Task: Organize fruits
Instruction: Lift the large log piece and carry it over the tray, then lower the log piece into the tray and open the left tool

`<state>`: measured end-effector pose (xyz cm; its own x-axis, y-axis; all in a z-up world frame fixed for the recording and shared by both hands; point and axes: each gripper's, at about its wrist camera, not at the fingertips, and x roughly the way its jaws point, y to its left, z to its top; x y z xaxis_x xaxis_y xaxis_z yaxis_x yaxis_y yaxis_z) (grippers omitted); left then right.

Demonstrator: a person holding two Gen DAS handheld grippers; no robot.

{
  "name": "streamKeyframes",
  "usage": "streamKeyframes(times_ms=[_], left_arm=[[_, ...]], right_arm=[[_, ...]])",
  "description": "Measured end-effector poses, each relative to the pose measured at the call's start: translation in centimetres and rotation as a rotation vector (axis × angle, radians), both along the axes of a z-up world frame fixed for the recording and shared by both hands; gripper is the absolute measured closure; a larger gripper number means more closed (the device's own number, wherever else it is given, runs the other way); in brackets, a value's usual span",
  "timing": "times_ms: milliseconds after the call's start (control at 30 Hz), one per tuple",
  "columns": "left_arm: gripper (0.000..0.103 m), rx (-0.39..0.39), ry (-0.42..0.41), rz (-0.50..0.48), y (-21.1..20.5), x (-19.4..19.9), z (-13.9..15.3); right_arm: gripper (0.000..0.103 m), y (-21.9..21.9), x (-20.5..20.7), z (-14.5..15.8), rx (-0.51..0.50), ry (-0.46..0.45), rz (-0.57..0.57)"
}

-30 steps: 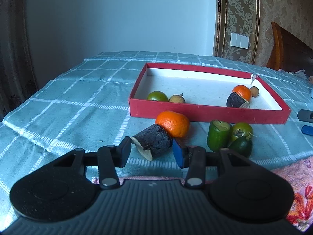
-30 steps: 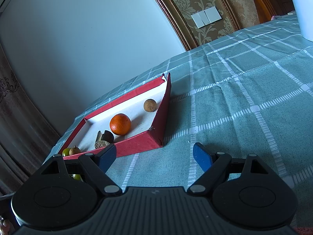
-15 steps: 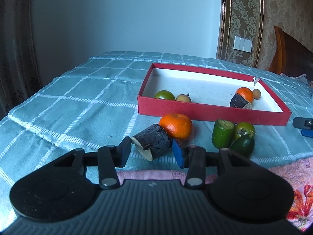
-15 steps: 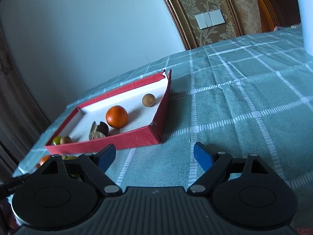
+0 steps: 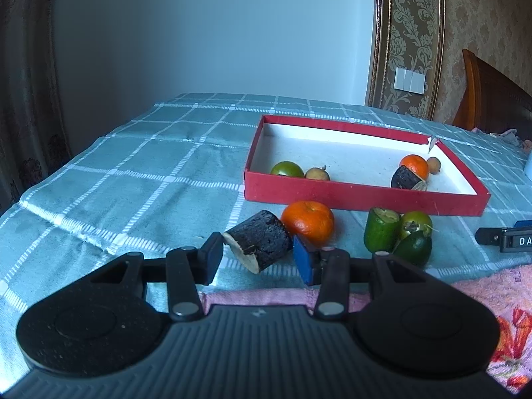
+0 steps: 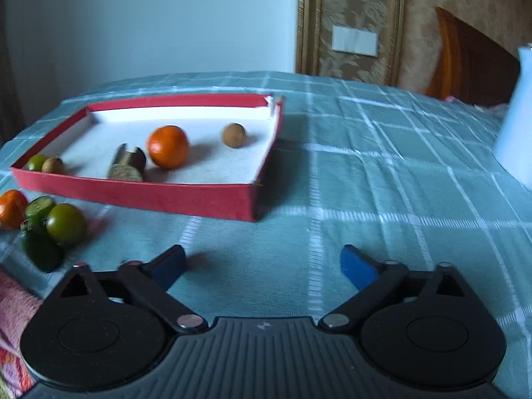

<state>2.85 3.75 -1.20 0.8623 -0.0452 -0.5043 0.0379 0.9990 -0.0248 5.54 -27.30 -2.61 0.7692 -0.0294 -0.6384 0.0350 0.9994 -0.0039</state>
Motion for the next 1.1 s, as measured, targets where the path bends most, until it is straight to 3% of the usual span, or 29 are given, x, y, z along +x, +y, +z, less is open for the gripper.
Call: streamKeyframes(times_ms=[300, 500, 633, 900, 967, 1033, 1100], left_arm=[[0.061, 0.047, -0.044, -0.018, -0.7, 1.9, 2.5], [0.061, 0.088, -0.085, -0.043, -2.4, 5.1, 4.3], [0.061, 0.079, -0.074, -0.052, -3.4, 8.3, 4.5], [0.06, 0.089, 0.026, -0.004, -4.1, 13.9, 2.3], [0.054, 0.102, 0.023, 0.01, -4.2, 14.2, 1.9], [0.037, 0.114, 0.022, 0.01, -4.3, 14.2, 1.7], [0.036, 0.121, 0.01, 0.003, -4.4, 13.6, 1.9]], right_arm=[[0.0, -0.1, 0.1, 0.0, 0.004, 0.007, -0.009], [0.0, -0.1, 0.1, 0.0, 0.005, 0.006, -0.008], [0.0, 0.0, 0.1, 0.0, 0.007, 0.005, -0.007], [0.0, 0.0, 0.1, 0.0, 0.007, 0.005, -0.007], [0.0, 0.0, 0.1, 0.0, 0.008, 0.004, -0.007], [0.0, 0.0, 0.0, 0.0, 0.008, 0.003, -0.006], [0.0, 0.0, 0.0, 0.0, 0.007, 0.003, -0.005]])
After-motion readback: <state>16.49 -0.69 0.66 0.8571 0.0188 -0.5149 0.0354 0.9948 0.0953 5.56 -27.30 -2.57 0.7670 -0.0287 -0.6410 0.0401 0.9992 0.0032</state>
